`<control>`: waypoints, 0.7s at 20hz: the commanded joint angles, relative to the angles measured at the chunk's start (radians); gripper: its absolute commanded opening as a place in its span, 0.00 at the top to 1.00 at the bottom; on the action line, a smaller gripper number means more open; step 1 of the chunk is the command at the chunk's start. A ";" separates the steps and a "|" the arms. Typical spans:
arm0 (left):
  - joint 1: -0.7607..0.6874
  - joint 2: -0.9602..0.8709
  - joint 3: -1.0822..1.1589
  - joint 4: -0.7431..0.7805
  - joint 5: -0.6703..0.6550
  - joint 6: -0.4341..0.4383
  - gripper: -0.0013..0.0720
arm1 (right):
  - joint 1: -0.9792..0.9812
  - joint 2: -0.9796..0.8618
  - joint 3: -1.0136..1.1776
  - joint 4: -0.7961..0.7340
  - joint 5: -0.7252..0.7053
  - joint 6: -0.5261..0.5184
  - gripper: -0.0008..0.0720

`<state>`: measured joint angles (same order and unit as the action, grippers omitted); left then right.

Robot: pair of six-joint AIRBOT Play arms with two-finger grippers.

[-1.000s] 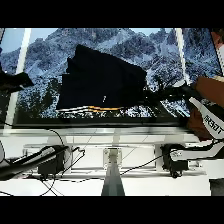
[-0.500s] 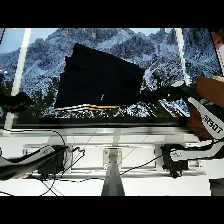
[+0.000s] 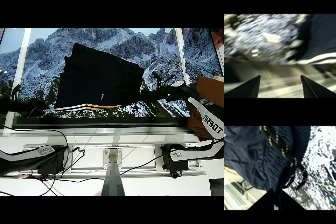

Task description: Fold the clothes and pants, and hang the long-sleeved shirts on hangers.

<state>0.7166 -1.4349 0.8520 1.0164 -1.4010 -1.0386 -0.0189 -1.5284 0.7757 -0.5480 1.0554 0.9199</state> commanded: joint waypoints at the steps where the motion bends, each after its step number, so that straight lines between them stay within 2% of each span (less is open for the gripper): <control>1: -0.003 -0.086 -0.007 -0.184 0.029 0.082 0.23 | 0.001 -0.001 0.000 0.002 0.000 -0.002 0.95; 5: -0.058 -0.123 -0.007 -0.179 0.066 0.143 0.23 | 0.001 -0.001 0.000 0.002 -0.001 -0.002 0.95; 7: -0.097 -0.134 -0.007 -0.179 0.065 0.177 0.31 | 0.001 -0.001 0.000 0.002 -0.002 -0.002 0.95; 9: -0.128 -0.138 -0.006 -0.179 0.055 0.176 0.61 | 0.001 0.000 0.000 0.001 -0.001 -0.009 0.95; 10: -0.137 -0.137 -0.004 -0.178 0.050 0.176 0.71 | 0.001 0.001 0.001 0.000 0.000 -0.028 0.95; 11: -0.141 -0.137 0.000 -0.178 0.050 0.176 0.76 | 0.001 0.003 0.004 0.000 0.002 -0.037 0.95; 13: -0.142 -0.137 0.011 -0.172 0.045 0.198 0.97 | 0.001 0.019 0.024 -0.005 0.002 -0.044 0.95; 14: -0.143 -0.137 0.022 -0.173 0.027 0.219 0.97 | 0.001 0.031 0.042 -0.009 0.003 -0.044 0.95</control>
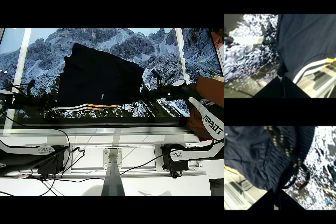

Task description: Fold the clothes and pants, and hang the long-sleeved shirts on hangers.

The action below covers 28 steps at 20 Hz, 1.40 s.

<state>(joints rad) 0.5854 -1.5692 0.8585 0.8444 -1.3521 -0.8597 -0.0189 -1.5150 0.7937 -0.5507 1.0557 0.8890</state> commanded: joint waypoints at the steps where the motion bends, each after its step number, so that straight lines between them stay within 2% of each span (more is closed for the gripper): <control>1: -0.015 -0.002 0.034 0.000 -0.042 0.044 0.97 | 0.001 0.033 0.045 -0.008 0.003 -0.014 0.95; 4: -0.034 0.013 0.141 -0.005 -0.106 0.055 0.97 | 0.002 0.092 0.123 -0.008 0.007 -0.016 0.95; 9: -0.076 0.163 0.449 -0.131 -0.080 0.064 0.97 | 0.021 0.255 0.310 -0.004 0.039 -0.016 0.95; 11: -0.077 0.269 0.548 -0.229 0.020 0.064 0.97 | 0.042 0.329 0.402 0.000 0.061 -0.015 0.95; 14: -0.077 0.485 0.608 -0.338 0.315 0.064 0.97 | 0.074 0.445 0.543 0.005 0.056 -0.014 0.95; 16: -0.077 0.641 0.608 -0.337 0.519 0.064 0.97 | 0.078 0.519 0.619 0.029 0.055 0.005 0.95; 19: -0.077 0.838 0.608 -0.269 0.682 0.064 0.97 | 0.078 0.629 0.674 0.081 0.052 0.047 0.95; 24: -0.077 1.042 0.608 -0.078 0.715 0.064 0.97 | 0.078 0.803 0.678 0.201 0.054 0.118 0.95; 28: -0.077 1.075 0.607 -0.036 0.655 0.064 0.97 | 0.078 0.866 0.677 0.205 0.057 0.283 0.95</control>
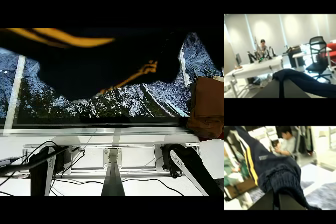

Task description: Fold the clothes and pants, and hang the long-sleeved shirts on hangers.

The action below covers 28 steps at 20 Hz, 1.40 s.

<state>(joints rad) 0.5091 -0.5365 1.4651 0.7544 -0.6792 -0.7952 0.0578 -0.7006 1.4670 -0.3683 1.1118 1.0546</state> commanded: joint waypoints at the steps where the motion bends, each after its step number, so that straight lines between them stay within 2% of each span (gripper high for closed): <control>1: 0.000 0.033 0.000 0.055 -0.056 0.000 0.97 | 0.001 0.052 0.004 0.015 0.009 0.158 0.95; 3: 0.000 -0.008 -0.001 0.056 -0.208 -0.003 0.97 | 0.001 0.043 -0.003 -0.075 0.044 0.222 0.95; 5: -0.001 -0.090 -0.014 0.002 -0.406 -0.029 0.97 | 0.001 0.026 -0.059 -0.253 0.057 0.303 0.95; 6: -0.006 -0.137 -0.040 -0.034 -0.457 -0.028 0.97 | 0.001 0.010 -0.114 -0.321 0.047 0.338 0.96; 8: -0.056 -0.240 -0.118 -0.050 -0.433 -0.027 0.97 | 0.001 -0.048 -0.249 -0.356 0.000 0.348 0.95; 10: -0.149 -0.358 -0.204 -0.040 -0.333 -0.027 0.97 | 0.001 -0.140 -0.381 -0.356 -0.070 0.348 0.95; 13: -0.343 -0.550 -0.259 0.087 -0.212 -0.032 0.97 | -0.002 -0.308 -0.466 -0.369 -0.198 0.346 0.95; 15: -0.425 -0.640 -0.259 0.175 -0.163 -0.102 0.97 | -0.010 -0.409 -0.465 -0.372 -0.278 0.342 0.95; 17: -0.452 -0.681 -0.259 0.212 -0.190 -0.206 0.97 | -0.022 -0.467 -0.465 -0.393 -0.315 0.338 0.95; 19: -0.455 -0.681 -0.259 0.212 -0.294 -0.248 0.97 | -0.046 -0.489 -0.465 -0.442 -0.308 0.339 0.96; 21: -0.455 -0.668 -0.259 0.212 -0.453 -0.296 0.97 | -0.084 -0.486 -0.462 -0.480 -0.274 0.338 0.95; 25: -0.501 -0.661 -0.264 0.211 -0.884 -0.378 0.97 | -0.179 -0.486 -0.407 -0.600 -0.051 0.316 0.95; 26: -0.531 -0.661 -0.272 0.211 -0.944 -0.385 0.97 | -0.196 -0.486 -0.393 -0.631 0.014 0.283 0.95; 28: -0.607 -0.661 -0.312 0.211 -0.965 -0.449 0.97 | -0.216 -0.486 -0.378 -0.713 0.140 0.259 0.95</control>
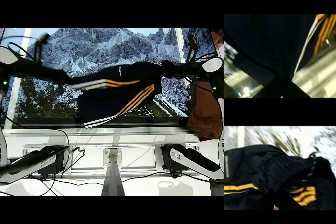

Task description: Fold the clothes and pants, and hang the long-sleeved shirts on hangers.

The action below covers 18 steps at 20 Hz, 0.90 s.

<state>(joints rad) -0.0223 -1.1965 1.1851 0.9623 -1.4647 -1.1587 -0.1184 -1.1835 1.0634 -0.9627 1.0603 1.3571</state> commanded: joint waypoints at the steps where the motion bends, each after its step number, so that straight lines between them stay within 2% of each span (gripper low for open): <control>1: -0.121 -0.001 -0.061 0.003 -0.177 -0.108 0.97 | -0.039 -0.004 0.026 -0.173 0.243 -0.044 0.95; 5: -0.325 -0.001 -0.197 0.003 -0.178 -0.122 0.97 | -0.039 -0.004 0.026 -0.359 0.437 -0.066 0.95; 8: -0.419 -0.001 -0.290 0.034 -0.170 -0.126 0.97 | -0.039 -0.004 0.025 -0.475 0.555 -0.069 0.95; 10: -0.445 -0.001 -0.337 0.099 -0.125 -0.155 0.97 | -0.039 -0.004 0.025 -0.488 0.609 -0.069 0.96; 12: -0.447 -0.005 -0.378 0.103 -0.105 -0.155 0.97 | -0.039 -0.004 0.025 -0.489 0.673 -0.082 0.96; 14: -0.450 -0.005 -0.414 0.065 -0.110 -0.154 0.97 | -0.039 -0.004 0.025 -0.490 0.766 -0.186 0.95; 15: -0.452 -0.005 -0.432 0.041 -0.110 -0.154 0.97 | -0.039 -0.004 0.024 -0.490 0.780 -0.227 0.95; 18: -0.452 -0.005 -0.469 -0.027 -0.108 -0.154 0.97 | -0.039 -0.004 0.024 -0.490 0.752 -0.235 0.95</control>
<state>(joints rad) -0.4679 -1.2011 0.7574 0.9932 -1.5784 -1.3098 -0.1562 -1.1873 1.0882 -1.4425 1.7813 1.1694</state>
